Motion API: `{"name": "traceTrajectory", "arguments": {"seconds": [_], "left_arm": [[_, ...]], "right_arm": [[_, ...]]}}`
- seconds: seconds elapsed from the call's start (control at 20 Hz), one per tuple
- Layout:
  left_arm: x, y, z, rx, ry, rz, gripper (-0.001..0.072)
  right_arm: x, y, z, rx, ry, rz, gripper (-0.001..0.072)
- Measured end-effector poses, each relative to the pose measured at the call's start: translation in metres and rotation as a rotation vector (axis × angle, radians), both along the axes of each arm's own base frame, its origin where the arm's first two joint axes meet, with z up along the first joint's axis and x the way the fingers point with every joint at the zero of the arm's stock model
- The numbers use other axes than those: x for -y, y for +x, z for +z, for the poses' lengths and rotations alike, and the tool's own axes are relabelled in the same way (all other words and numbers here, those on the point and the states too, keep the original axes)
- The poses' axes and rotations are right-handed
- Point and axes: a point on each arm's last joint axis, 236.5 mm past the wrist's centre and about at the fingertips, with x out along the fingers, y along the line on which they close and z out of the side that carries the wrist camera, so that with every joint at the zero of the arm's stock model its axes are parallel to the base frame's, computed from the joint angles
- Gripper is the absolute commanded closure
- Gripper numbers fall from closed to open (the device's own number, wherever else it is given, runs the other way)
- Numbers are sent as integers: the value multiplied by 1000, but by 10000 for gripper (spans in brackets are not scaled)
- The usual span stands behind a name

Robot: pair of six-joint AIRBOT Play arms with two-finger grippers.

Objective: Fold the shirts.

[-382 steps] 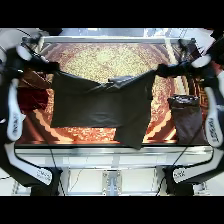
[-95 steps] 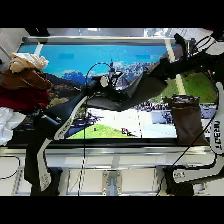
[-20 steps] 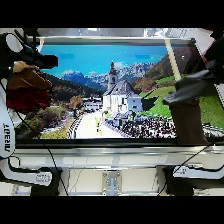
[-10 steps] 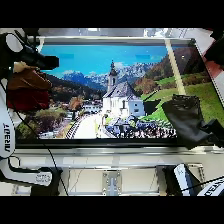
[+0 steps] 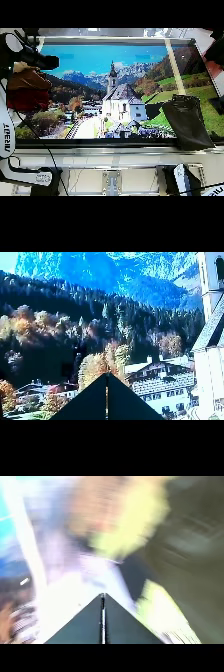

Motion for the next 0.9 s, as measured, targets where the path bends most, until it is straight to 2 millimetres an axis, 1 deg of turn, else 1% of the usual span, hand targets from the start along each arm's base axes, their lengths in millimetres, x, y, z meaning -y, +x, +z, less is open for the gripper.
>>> {"name": "traceTrajectory", "arguments": {"seconds": [0.05,0.15,0.3,0.4,0.5,0.6,0.9], "left_arm": [[2,0,1,0,-11,-3,697],[5,-2,0,-7,-23,-6,697],[8,-9,-4,-47,-46,4,698],[9,-12,-5,-63,-51,8,697],[10,-15,-7,-76,-55,9,698],[10,-16,-7,-81,-59,12,698],[11,-17,-8,-88,-61,13,697]], "right_arm": [[-16,10,11,54,-30,62,702],[-44,27,24,123,-71,158,702],[-81,43,32,182,-97,267,700],[-98,47,33,197,-102,317,700],[-108,48,33,203,-106,346,700],[-114,48,32,206,-108,363,700],[-118,48,33,209,-110,377,699]]}}
